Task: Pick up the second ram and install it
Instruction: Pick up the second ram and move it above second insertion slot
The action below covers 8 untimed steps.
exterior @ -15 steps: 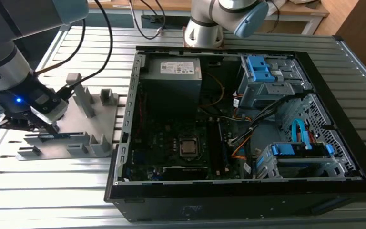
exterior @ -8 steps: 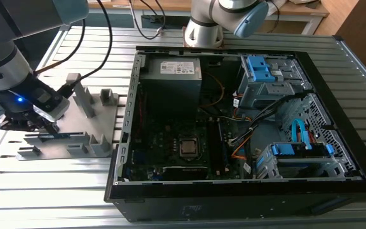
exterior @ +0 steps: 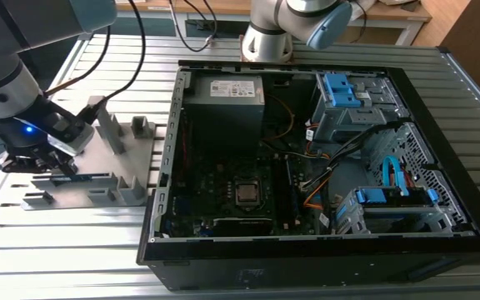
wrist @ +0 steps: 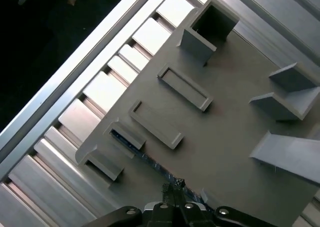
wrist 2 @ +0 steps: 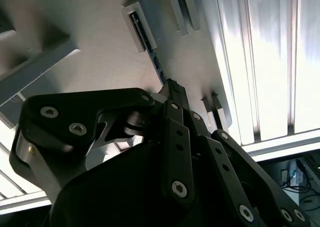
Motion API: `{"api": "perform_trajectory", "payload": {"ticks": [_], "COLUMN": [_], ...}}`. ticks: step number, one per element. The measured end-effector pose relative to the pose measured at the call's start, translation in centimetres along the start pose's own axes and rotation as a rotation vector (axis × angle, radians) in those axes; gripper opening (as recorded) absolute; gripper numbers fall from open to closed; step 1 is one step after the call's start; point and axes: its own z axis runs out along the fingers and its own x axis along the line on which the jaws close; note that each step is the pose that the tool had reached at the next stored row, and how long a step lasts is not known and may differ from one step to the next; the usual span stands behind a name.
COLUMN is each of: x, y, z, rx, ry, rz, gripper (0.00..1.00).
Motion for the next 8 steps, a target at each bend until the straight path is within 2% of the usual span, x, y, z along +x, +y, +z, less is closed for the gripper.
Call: {"api": "perform_trajectory", "payload": {"ticks": [8], "x": [0.0], "y": [0.0], "z": [0.0], "rx": [0.0001], "ry": [0.0034], "rz": [-0.08], "gripper": [0.1]}}
